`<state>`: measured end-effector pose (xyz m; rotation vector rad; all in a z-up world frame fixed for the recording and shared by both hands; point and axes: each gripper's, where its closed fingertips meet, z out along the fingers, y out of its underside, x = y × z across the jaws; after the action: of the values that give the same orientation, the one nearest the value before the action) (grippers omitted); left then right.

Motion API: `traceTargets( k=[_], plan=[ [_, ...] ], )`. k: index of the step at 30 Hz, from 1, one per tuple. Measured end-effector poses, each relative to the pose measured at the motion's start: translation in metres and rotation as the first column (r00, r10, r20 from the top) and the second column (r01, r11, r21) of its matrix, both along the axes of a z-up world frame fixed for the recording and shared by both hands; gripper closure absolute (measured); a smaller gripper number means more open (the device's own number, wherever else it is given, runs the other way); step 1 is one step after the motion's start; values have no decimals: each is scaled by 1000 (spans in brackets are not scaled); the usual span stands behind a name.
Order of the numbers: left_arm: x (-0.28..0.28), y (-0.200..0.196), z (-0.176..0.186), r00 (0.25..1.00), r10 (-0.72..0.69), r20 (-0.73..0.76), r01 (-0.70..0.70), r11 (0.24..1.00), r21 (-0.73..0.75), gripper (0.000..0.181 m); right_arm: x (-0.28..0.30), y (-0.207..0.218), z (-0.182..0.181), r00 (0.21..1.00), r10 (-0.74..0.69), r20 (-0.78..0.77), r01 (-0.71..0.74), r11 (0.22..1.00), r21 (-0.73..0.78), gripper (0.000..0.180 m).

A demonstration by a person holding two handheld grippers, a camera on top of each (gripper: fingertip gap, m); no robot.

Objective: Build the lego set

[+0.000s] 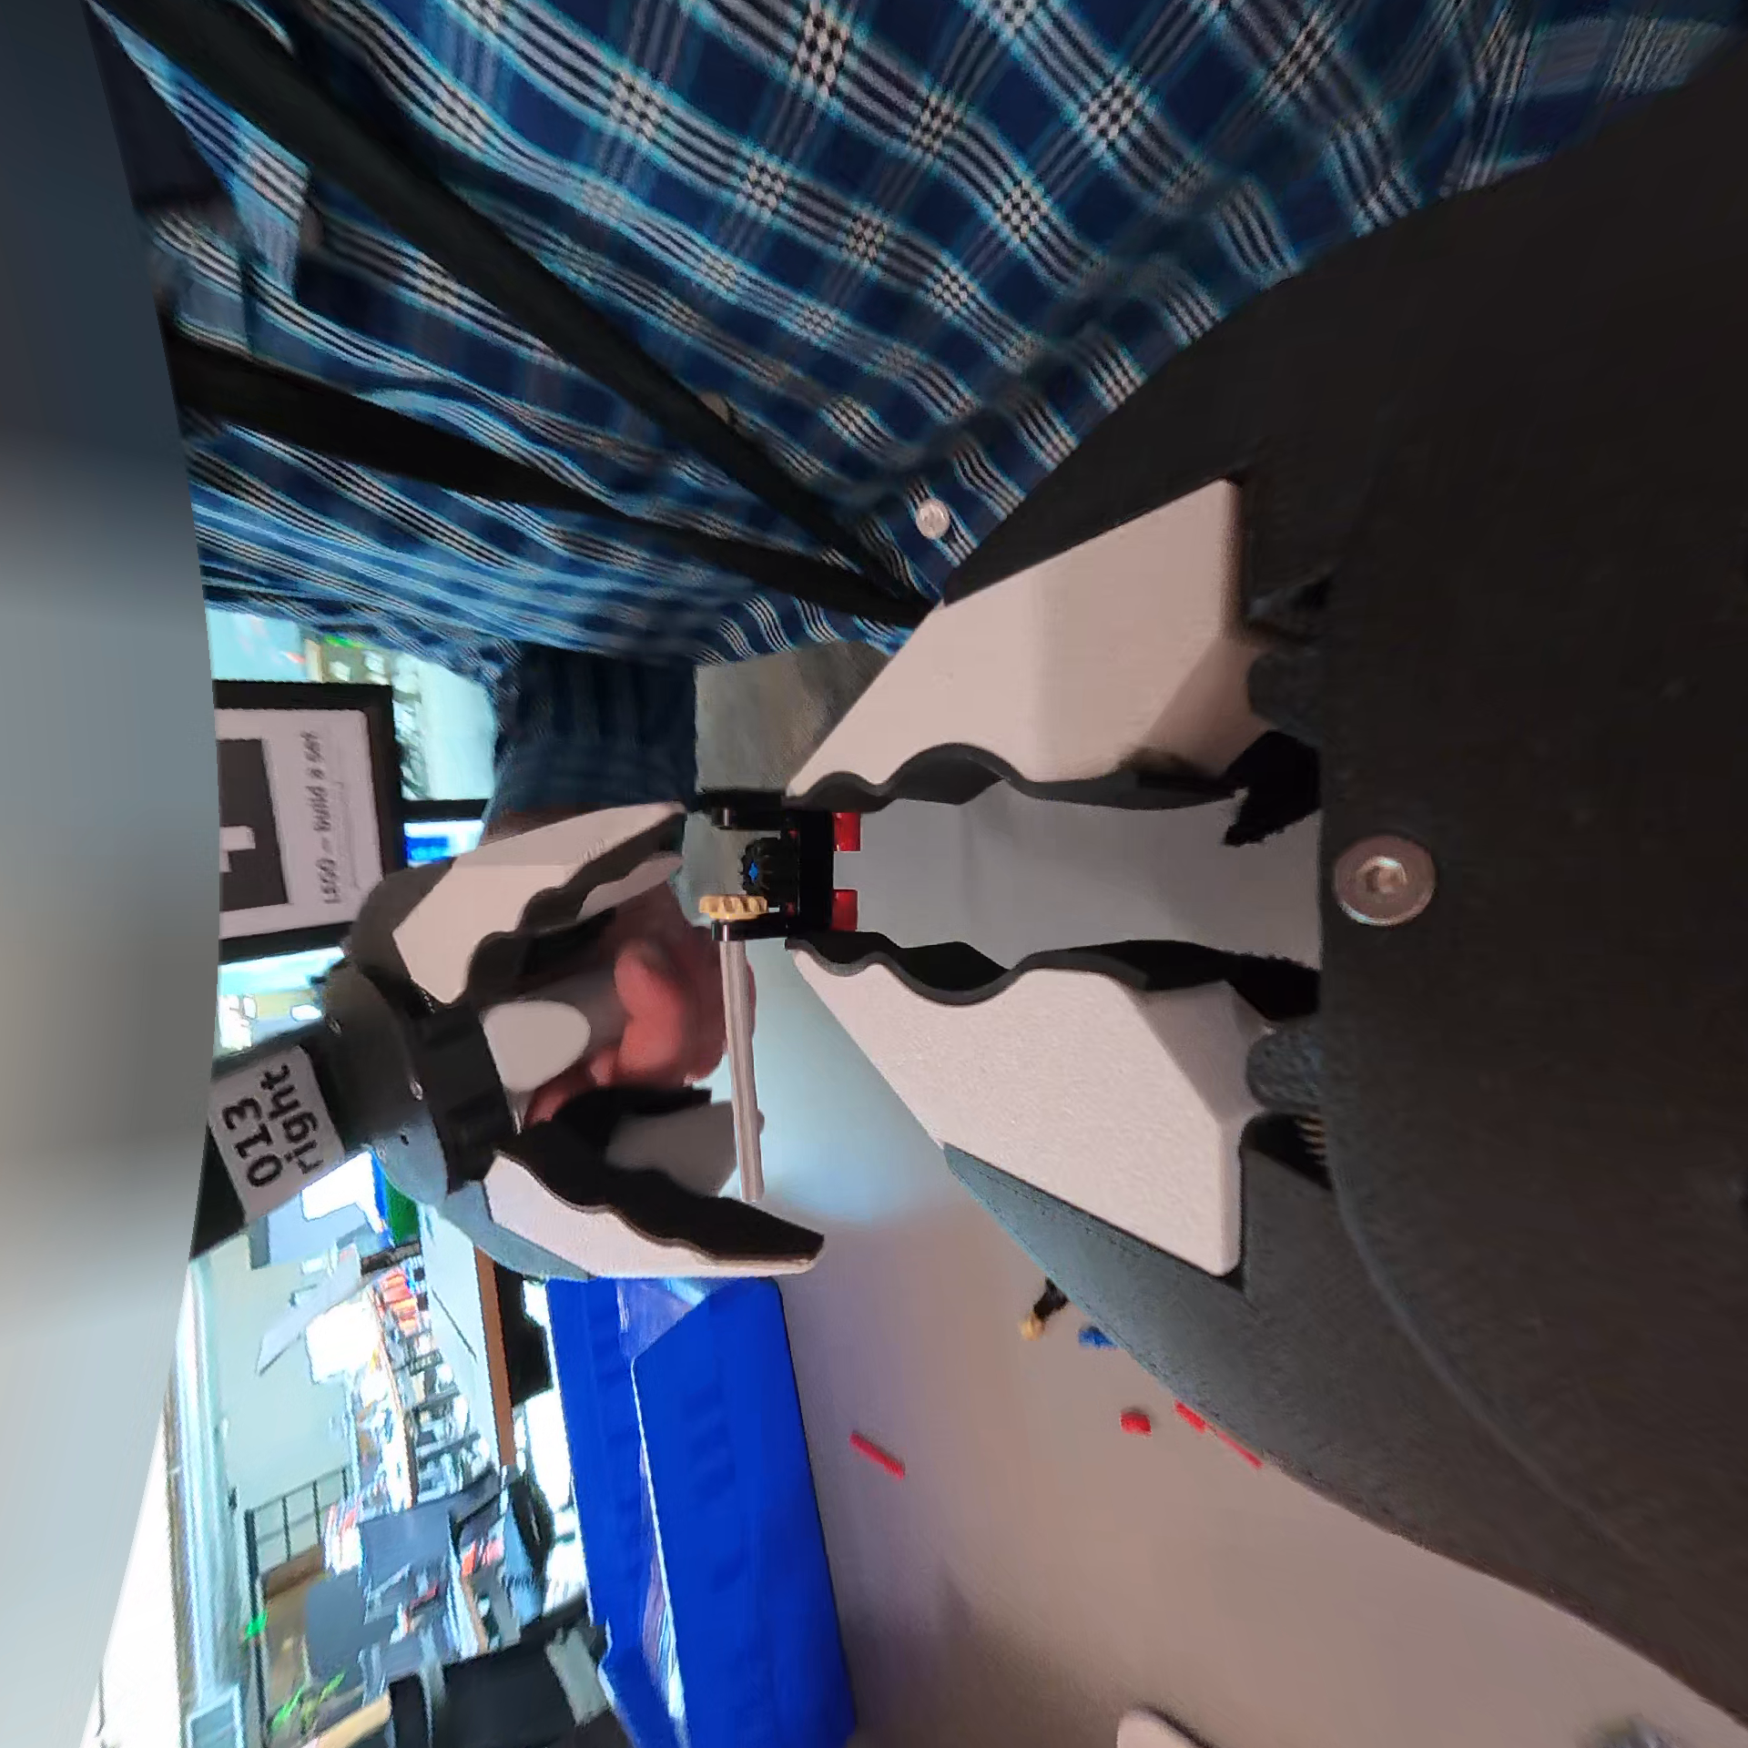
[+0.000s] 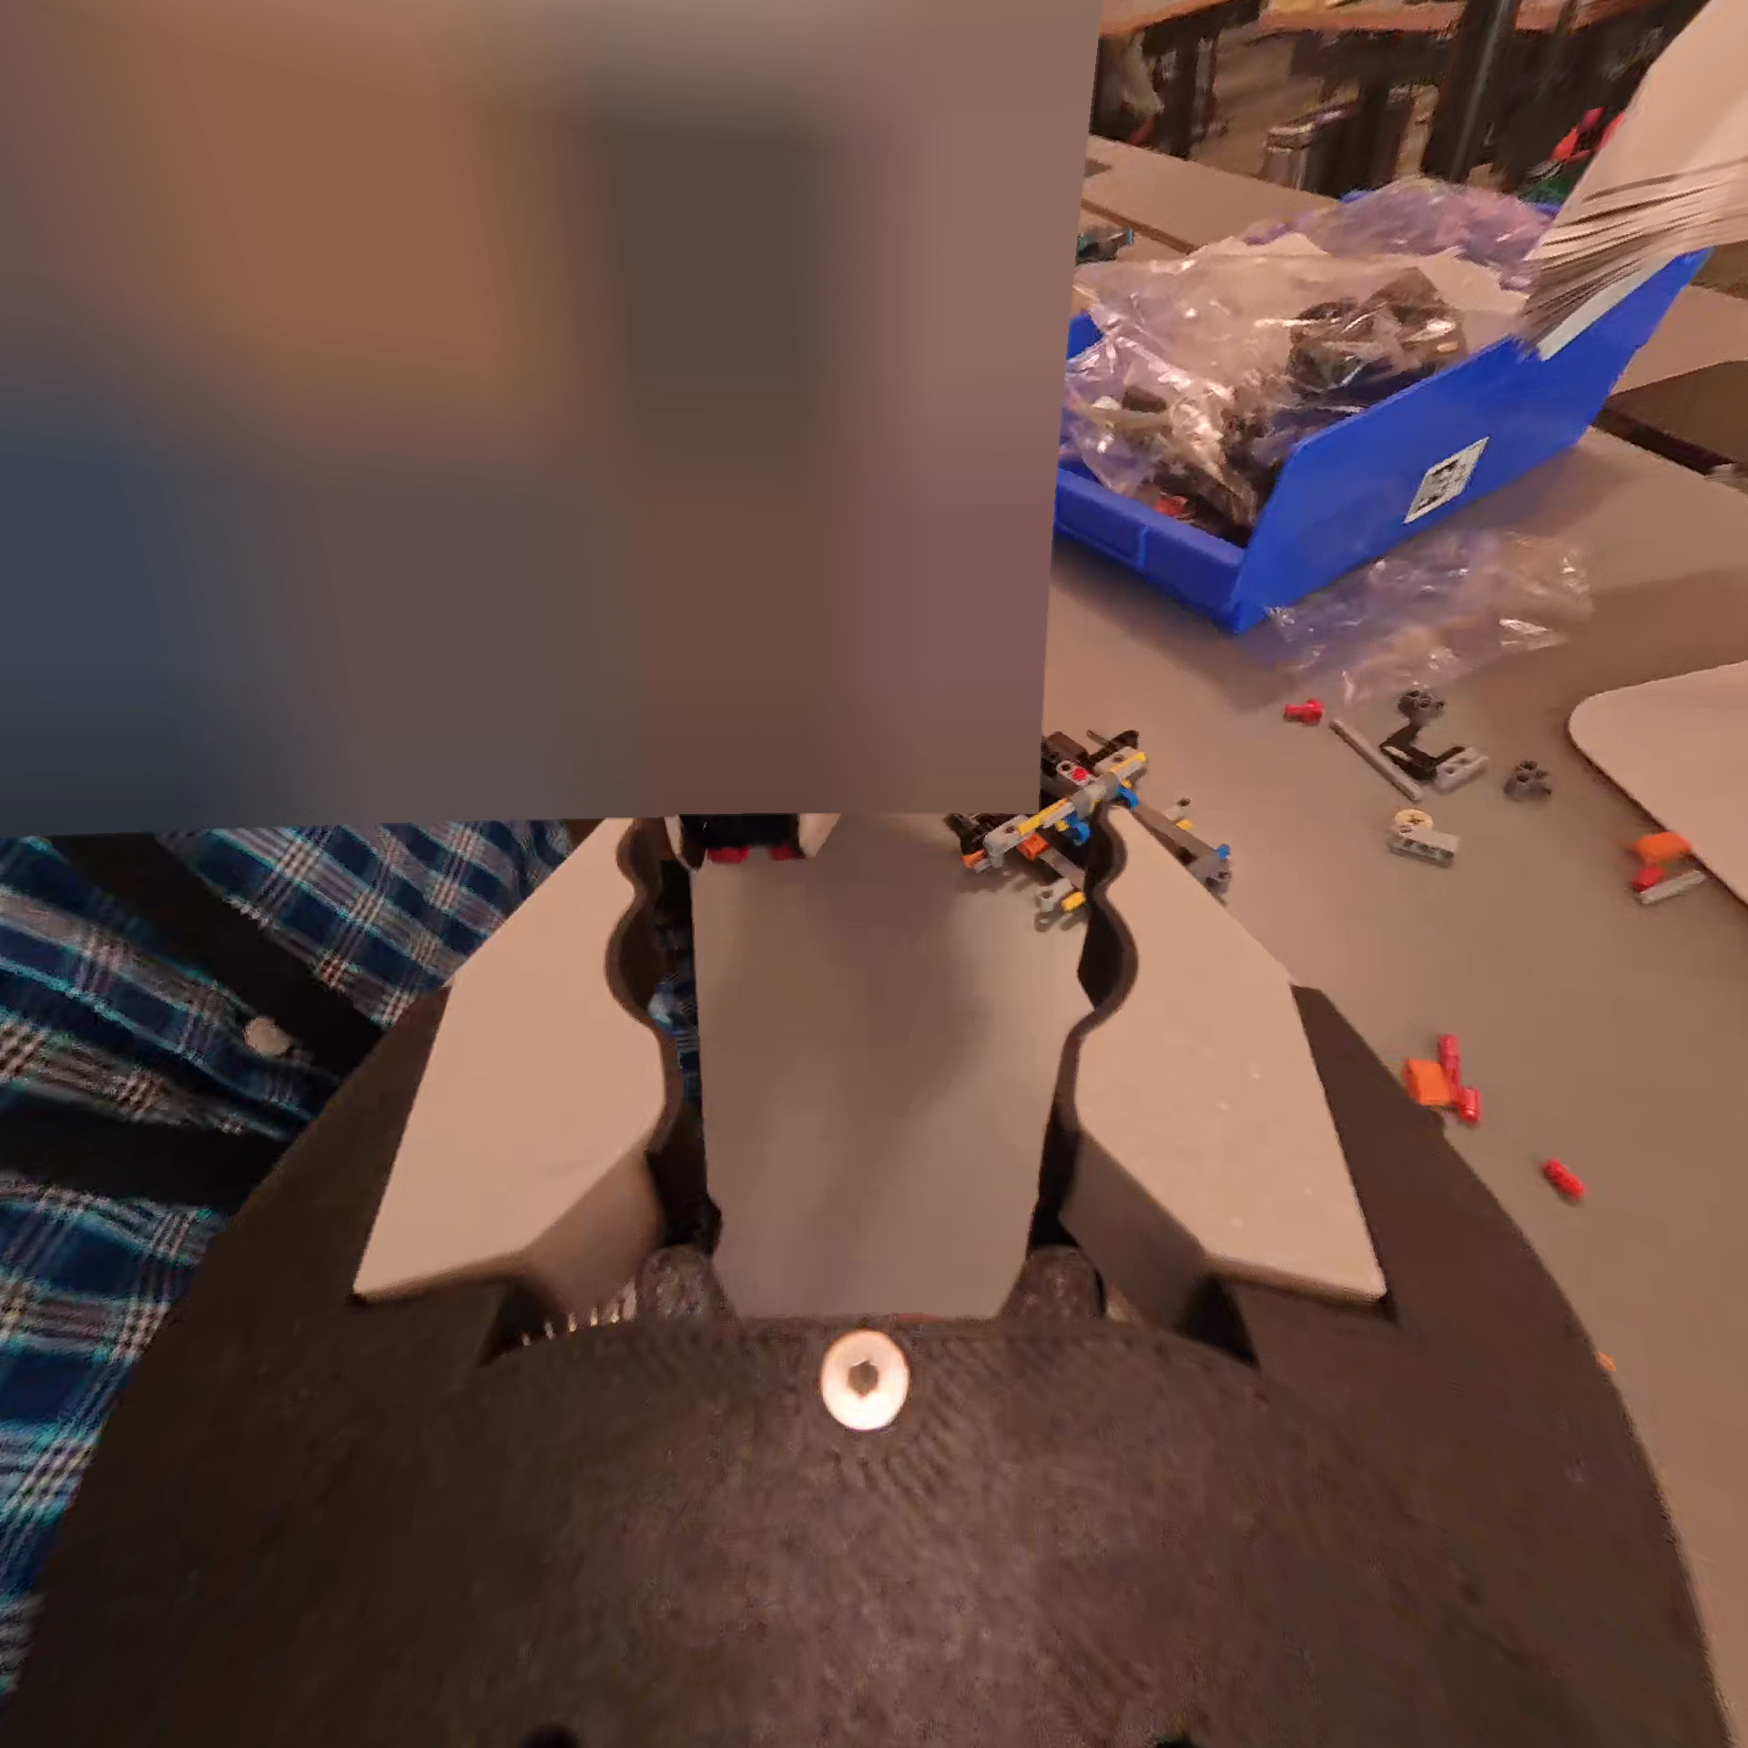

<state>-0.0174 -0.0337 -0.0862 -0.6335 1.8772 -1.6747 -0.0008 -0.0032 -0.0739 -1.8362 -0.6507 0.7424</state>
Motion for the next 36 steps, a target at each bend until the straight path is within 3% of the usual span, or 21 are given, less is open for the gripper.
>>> traceTargets(
  k=[8,22,23,25,32,36],
  plan=[
    [6,-4,-1,998,49,44,-53,995,84,157,-2,0,7,998,-57,38,54,995,83,121],
    [8,-8,-1,996,64,59,-70,992,109,157,-2,-2,5,991,-76,109,63,990,124,124],
    [12,-4,-1,994,92,60,-98,989,110,157,-8,-8,5,994,-24,106,10,992,128,155],
    [11,-2,-1,993,94,65,-101,988,118,158,-10,-9,5,993,-29,116,13,990,138,159],
    [10,-7,-3,994,83,68,-92,984,151,158,-2,-4,3,986,-77,149,56,988,142,128],
    [10,-10,-4,994,79,71,-90,982,166,158,0,-3,2,986,-77,148,57,989,139,122]
  ],
)
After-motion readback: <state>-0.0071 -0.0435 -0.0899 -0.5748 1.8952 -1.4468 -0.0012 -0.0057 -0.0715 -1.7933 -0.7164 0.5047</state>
